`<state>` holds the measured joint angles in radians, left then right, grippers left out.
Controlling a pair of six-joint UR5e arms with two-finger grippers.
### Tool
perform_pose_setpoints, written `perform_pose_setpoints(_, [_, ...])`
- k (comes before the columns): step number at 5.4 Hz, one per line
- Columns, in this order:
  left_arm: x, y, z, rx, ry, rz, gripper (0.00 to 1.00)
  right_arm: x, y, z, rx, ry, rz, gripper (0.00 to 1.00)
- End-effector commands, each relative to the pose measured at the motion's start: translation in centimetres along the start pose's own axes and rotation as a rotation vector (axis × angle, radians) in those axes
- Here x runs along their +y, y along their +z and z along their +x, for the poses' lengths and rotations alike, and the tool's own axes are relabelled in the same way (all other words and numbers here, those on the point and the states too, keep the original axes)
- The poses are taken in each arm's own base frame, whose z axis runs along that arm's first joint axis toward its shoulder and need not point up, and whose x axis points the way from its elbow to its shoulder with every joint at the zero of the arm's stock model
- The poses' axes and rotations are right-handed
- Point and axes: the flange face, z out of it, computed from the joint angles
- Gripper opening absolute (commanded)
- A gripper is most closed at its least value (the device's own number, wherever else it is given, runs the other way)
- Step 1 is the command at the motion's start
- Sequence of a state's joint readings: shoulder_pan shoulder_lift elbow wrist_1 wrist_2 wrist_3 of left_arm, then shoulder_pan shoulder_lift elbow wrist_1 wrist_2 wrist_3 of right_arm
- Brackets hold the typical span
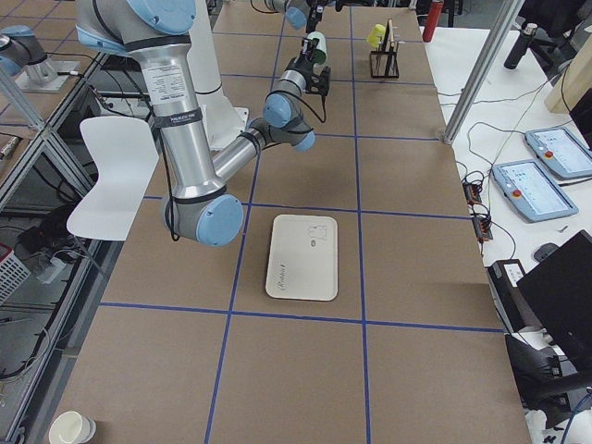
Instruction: Left arm grabs green cup and hands to right arm on tray
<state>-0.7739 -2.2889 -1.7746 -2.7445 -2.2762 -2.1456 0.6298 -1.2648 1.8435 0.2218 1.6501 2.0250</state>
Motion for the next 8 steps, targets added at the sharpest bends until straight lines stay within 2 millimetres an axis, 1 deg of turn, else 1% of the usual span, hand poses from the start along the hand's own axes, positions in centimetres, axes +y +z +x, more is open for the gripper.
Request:
perform_pose_setpoints(1, [-1.5,-0.7,-2.8,-0.042,0.009,0.031,1.00,-2.0,1.3,1.3,0.191,-0.037,0.097,0.00])
perform_pose_setpoints(2, [-3.4,-0.8,-4.2,-0.119,0.029,0.082,1.00,-2.8,2.1,2.8,0.317,-0.086,0.144,0.00])
perform_pose_setpoints(3, [-5.4,-1.0,-5.1,-0.217,0.046,0.142,1.00,-4.3,2.7,4.4,0.480,-0.150,0.203,0.00])
perform_pose_setpoints(4, [-8.5,-2.4,-5.2,-0.335,0.080,0.220,1.00,-5.7,3.3,6.0,0.638,-0.220,0.240,0.00])
perform_pose_setpoints(5, [-10.8,-3.1,-6.0,-0.481,0.151,0.256,1.00,-7.4,3.0,7.1,0.777,-0.234,0.282,0.00])
perform_pose_setpoints(6, [-12.9,-5.2,-6.2,-0.579,0.191,0.289,1.00,-9.6,2.4,7.1,0.992,-0.294,0.233,0.00])
perform_pose_setpoints(7, [-13.8,-7.2,-7.0,-0.645,0.239,0.292,1.00,-11.4,1.0,5.9,1.173,-0.329,0.174,0.00])
perform_pose_setpoints(8, [-15.0,-9.5,-8.0,-0.720,0.287,0.292,1.00,-12.2,-0.3,4.7,1.324,-0.365,0.131,0.00])
